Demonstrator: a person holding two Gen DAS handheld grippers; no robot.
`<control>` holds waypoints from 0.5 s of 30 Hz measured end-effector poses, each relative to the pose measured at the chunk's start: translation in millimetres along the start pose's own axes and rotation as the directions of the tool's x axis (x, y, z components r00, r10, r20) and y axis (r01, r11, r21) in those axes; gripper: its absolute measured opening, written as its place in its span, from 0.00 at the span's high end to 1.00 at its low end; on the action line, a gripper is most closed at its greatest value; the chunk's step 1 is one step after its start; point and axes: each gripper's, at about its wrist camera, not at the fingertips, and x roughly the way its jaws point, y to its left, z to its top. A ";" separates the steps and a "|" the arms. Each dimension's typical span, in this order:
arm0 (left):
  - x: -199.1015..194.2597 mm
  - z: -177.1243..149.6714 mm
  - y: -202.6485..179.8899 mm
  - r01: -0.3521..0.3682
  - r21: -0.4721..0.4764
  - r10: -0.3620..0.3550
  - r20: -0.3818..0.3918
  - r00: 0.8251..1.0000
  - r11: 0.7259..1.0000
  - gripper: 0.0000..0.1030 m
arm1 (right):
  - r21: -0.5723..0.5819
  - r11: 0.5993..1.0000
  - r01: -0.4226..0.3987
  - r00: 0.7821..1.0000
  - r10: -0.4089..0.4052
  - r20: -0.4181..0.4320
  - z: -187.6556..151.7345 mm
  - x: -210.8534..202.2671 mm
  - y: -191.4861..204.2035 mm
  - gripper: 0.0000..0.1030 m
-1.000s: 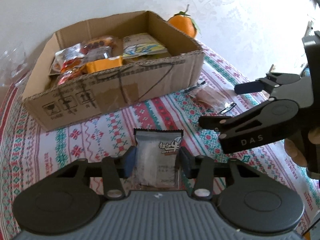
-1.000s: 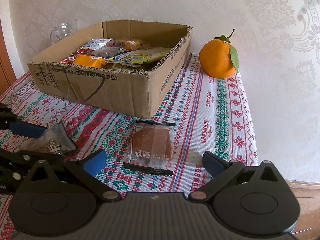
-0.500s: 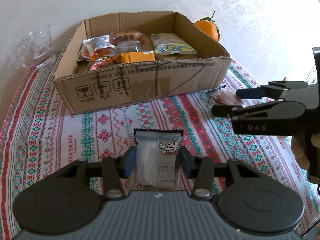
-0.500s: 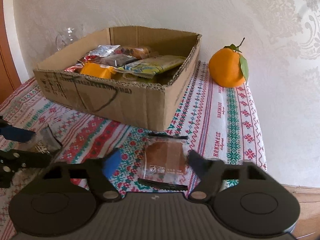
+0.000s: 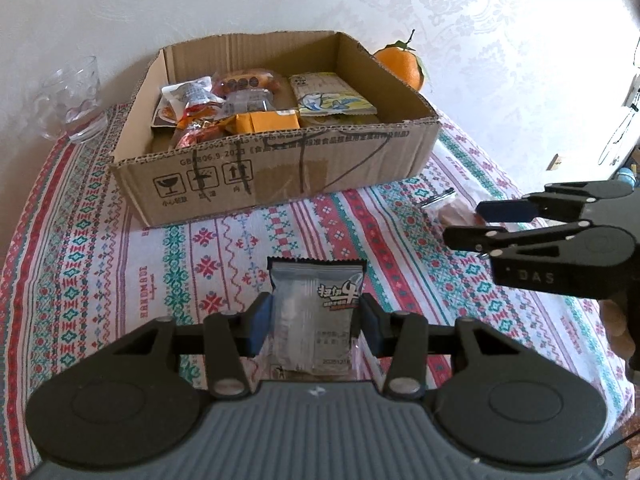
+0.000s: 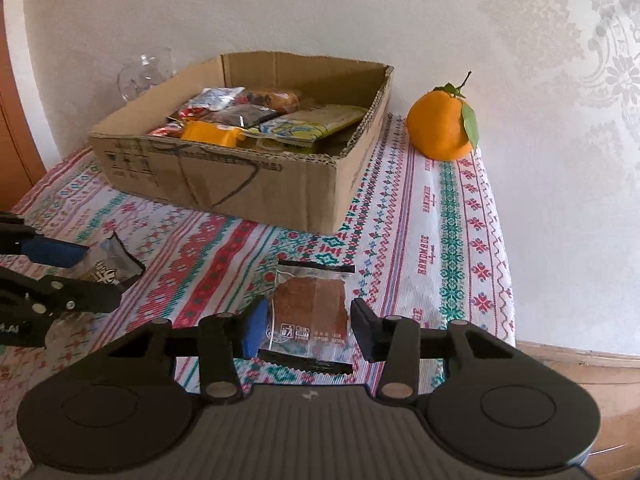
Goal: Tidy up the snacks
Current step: 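Carry both packets into the box and open both tools to release them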
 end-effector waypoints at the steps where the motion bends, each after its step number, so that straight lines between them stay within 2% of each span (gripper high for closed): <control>1: -1.8 -0.2 -0.1 0.002 0.002 -0.002 -0.002 1.000 1.000 0.55 | -0.006 1.000 0.000 1.000 0.000 0.006 -0.3 -4.2 1.3 0.51; 9: -19.6 -2.6 -4.4 0.005 0.048 -0.004 -0.020 1.000 0.999 0.55 | -0.041 0.999 -0.011 0.998 0.014 0.054 5.7 -38.0 11.8 0.51; 15: -31.0 -3.0 -4.8 0.017 0.059 -0.016 -0.017 1.000 0.998 0.55 | -0.074 0.997 -0.024 0.993 0.032 0.112 25.2 -54.2 18.1 0.51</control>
